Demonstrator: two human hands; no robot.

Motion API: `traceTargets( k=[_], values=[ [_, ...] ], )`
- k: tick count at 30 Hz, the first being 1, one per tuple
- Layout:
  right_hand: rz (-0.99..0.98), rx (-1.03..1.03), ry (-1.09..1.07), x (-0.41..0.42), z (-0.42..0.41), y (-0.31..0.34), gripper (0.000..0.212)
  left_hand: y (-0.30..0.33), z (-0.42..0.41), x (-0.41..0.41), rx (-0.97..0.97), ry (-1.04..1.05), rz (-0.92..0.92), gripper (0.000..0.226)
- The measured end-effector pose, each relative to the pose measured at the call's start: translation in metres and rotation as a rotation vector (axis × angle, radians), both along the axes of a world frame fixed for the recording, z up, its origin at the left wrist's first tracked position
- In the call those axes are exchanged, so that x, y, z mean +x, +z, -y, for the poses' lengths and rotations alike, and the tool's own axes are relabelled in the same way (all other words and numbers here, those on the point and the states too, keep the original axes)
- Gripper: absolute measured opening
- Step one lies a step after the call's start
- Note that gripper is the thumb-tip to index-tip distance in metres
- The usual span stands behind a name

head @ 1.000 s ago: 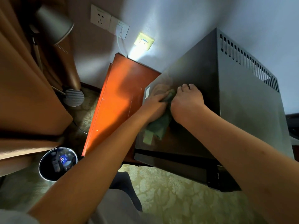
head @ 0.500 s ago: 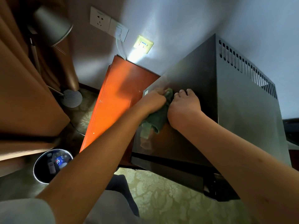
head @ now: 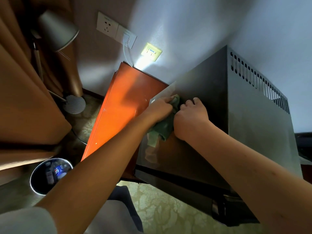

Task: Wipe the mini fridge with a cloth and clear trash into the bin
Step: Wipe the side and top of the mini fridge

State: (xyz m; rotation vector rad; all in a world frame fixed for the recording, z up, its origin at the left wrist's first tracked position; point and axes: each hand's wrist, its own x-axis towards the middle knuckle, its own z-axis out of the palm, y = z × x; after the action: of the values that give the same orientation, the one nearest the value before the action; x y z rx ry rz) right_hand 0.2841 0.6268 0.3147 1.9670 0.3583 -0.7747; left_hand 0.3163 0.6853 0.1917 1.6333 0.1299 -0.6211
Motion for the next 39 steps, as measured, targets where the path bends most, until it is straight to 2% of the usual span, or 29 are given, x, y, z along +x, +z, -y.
traceTargets(
  k=[3, 7, 11, 15, 20, 26, 29, 32, 34, 36, 39],
  values=[
    [-0.011, 0.027, -0.01, 0.002, -0.001, 0.0, 0.052, 0.015, 0.005, 0.028, 0.066, 0.02, 0.055, 0.057],
    [-0.001, 0.143, 0.004, 0.009, 0.0, -0.002, 0.048, -0.012, 0.008, 0.045, 0.168, -0.035, -0.021, 0.052],
    [0.011, 0.132, 0.027, 0.018, 0.002, -0.003, 0.053, -0.034, 0.007, 0.034, 0.12, -0.057, -0.118, 0.051],
    [0.009, 0.102, 0.008, 0.027, 0.006, -0.005, 0.055, -0.016, 0.009, 0.043, 0.003, 0.047, -0.036, 0.057],
    [-0.014, 0.092, 0.013, 0.029, 0.011, -0.007, 0.055, -0.008, 0.012, 0.078, 0.106, 0.041, -0.002, 0.057],
    [-0.01, 0.088, 0.036, 0.036, 0.009, -0.007, 0.055, -0.037, 0.008, 0.062, 0.133, -0.016, -0.155, 0.046],
    [-0.021, 0.088, 0.041, 0.037, 0.012, -0.011, 0.058, -0.015, 0.008, 0.064, 0.069, 0.013, -0.063, 0.044],
    [-0.008, 0.091, 0.043, 0.041, 0.017, -0.013, 0.06, 0.01, 0.009, 0.086, 0.136, 0.015, 0.087, 0.056],
    [-0.011, 0.091, 0.038, 0.042, 0.018, -0.013, 0.058, 0.011, 0.011, 0.097, 0.188, -0.006, 0.117, 0.054],
    [-0.02, 0.089, 0.031, 0.041, 0.018, -0.012, 0.055, -0.007, 0.012, 0.098, 0.231, -0.04, 0.093, 0.049],
    [-0.033, 0.069, 0.035, 0.041, 0.014, -0.013, 0.055, -0.041, 0.007, 0.079, 0.219, -0.071, -0.048, 0.045]
  ],
)
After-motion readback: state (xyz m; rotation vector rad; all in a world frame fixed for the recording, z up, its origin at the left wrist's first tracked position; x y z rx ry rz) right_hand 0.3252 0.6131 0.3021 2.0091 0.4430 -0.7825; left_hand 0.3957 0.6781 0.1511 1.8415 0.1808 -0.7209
